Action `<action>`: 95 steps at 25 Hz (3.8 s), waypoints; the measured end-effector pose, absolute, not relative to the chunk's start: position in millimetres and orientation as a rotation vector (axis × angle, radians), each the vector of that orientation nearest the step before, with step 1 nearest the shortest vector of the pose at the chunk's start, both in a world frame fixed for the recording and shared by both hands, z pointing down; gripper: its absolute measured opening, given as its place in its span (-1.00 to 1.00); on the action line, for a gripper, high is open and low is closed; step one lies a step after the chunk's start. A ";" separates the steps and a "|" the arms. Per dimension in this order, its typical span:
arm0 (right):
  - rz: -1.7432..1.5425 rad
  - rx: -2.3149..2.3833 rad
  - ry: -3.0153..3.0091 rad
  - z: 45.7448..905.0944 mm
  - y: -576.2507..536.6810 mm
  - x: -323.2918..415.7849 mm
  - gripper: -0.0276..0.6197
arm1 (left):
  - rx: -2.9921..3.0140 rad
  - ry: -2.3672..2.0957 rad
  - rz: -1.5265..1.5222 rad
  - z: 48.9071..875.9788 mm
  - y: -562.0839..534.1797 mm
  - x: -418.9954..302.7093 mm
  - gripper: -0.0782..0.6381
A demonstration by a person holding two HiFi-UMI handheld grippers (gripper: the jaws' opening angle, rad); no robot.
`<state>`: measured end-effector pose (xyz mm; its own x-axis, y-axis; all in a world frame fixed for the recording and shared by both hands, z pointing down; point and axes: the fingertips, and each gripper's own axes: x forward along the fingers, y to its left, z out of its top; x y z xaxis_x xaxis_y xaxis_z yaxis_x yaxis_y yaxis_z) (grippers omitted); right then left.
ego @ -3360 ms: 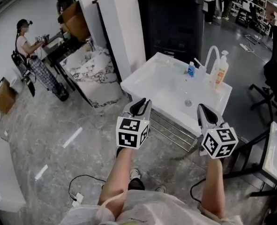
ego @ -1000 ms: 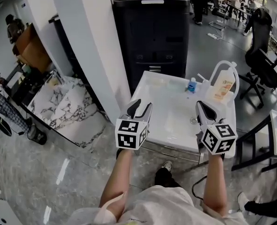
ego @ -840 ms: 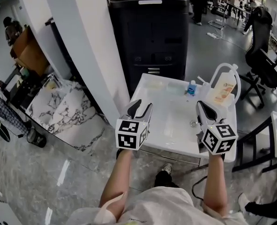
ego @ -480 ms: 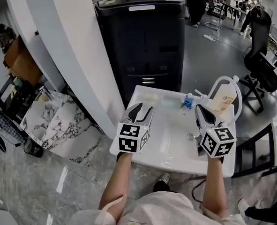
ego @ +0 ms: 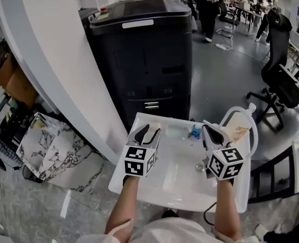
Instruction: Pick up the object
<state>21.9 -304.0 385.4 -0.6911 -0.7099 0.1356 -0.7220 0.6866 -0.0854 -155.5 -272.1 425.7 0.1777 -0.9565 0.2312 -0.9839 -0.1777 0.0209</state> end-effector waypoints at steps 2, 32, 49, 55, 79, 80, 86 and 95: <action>0.220 1.185 -2.805 388.2 -313.7 21.7 -0.91 | 2.277 -1.896 0.262 426.5 -283.4 -152.5 -0.29; 0.228 1.399 -2.736 391.9 -356.9 14.2 -0.91 | 2.479 -1.684 0.334 432.7 -354.5 -160.4 -0.29; 0.206 1.461 -2.697 388.4 -351.5 9.6 -0.91 | 2.690 -1.460 0.567 453.3 -369.5 -142.8 -0.29; 0.212 1.465 -2.689 390.3 -354.5 10.9 -0.91 | 2.788 -1.298 0.711 466.2 -377.9 -122.6 -0.25; 0.231 1.523 -2.605 404.5 -363.8 40.7 -0.91 | 2.891 -0.496 1.430 570.0 -379.6 -54.6 -0.23; 0.230 1.526 -2.601 404.7 -364.2 42.0 -0.91 | 2.886 -0.468 1.457 574.7 -378.8 -53.3 -0.23; 0.236 1.533 -2.580 410.7 -364.9 46.9 -0.91 | 2.847 -0.370 1.508 597.3 -375.9 -48.2 -0.23; 0.259 1.529 -2.557 421.6 -368.3 50.5 -0.91 | 2.785 -0.276 1.558 625.2 -370.9 -46.2 -0.23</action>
<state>50.5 -368.3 421.6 -0.4690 -0.8562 0.2168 -0.8823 0.4654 -0.0706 -46.2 -370.9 625.2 0.5128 -0.1794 0.8396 -0.1195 -0.9833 -0.1372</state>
